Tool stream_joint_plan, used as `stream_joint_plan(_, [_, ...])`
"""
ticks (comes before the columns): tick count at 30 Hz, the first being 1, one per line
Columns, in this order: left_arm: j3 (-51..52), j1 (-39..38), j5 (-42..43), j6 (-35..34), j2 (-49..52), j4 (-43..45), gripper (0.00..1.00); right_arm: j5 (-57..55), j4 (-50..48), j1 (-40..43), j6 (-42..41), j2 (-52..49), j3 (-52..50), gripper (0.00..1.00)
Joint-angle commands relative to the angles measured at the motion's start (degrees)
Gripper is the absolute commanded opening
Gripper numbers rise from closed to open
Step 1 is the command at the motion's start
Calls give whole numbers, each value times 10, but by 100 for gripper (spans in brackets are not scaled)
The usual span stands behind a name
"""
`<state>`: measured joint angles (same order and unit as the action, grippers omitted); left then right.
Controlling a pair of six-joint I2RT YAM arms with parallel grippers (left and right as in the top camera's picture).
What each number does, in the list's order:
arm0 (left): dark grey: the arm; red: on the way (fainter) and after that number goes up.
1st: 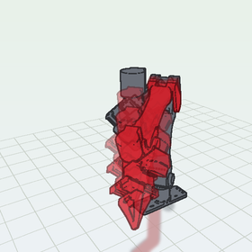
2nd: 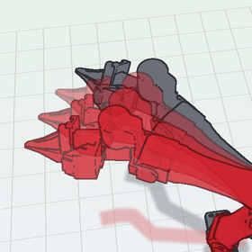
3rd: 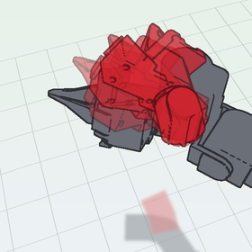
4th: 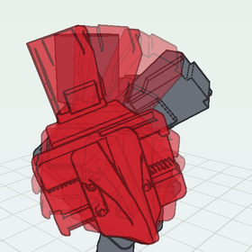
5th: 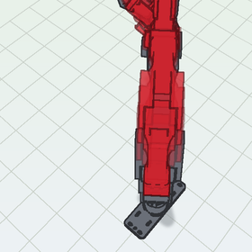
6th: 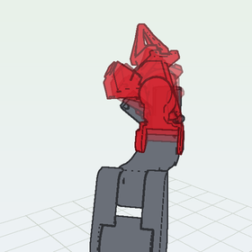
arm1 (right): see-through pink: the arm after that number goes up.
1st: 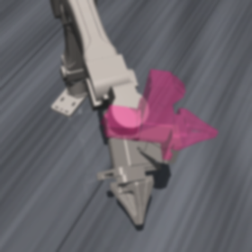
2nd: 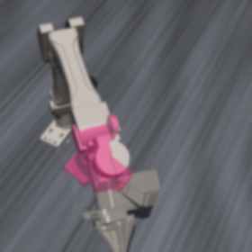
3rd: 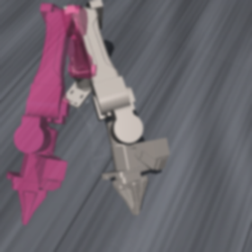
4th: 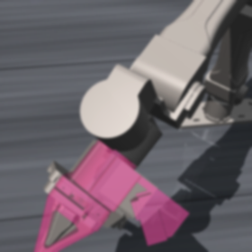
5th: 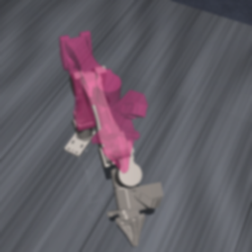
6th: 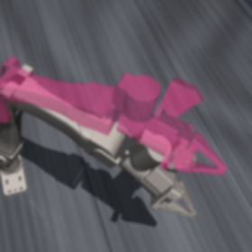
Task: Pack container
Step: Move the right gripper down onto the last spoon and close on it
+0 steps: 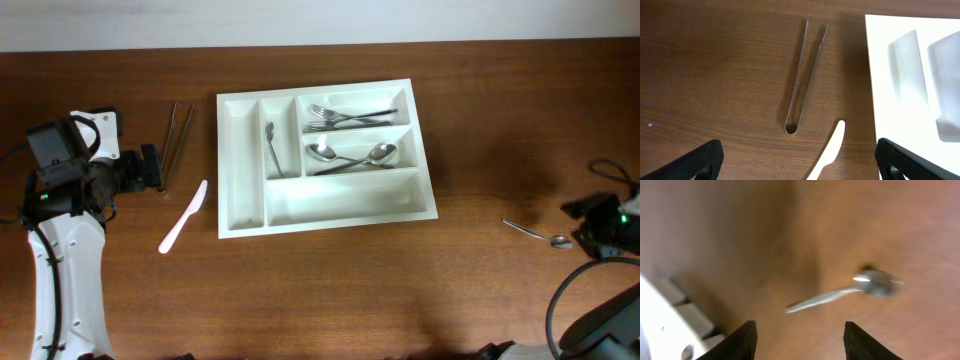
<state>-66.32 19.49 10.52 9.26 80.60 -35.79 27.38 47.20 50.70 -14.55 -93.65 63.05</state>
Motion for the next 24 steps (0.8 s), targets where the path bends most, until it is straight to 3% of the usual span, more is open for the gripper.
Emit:
stream_joint_plan(1, [-11, 2, 6, 7, 2, 2, 99, -43, -19, 41, 1, -6, -35, 57])
stream_joint_plan(11, [-11, 2, 6, 7, 2, 2, 99, -64, -66, 102, 50, -6, -103, 59])
stream_joint_plan(19, [-11, 2, 6, 7, 2, 2, 99, -36, -226, 82, 49, -6, -185, 61])
stream_joint_plan(24, [-11, 2, 6, 7, 2, 2, 99, 17, -291, 77, 49, -7, -213, 46])
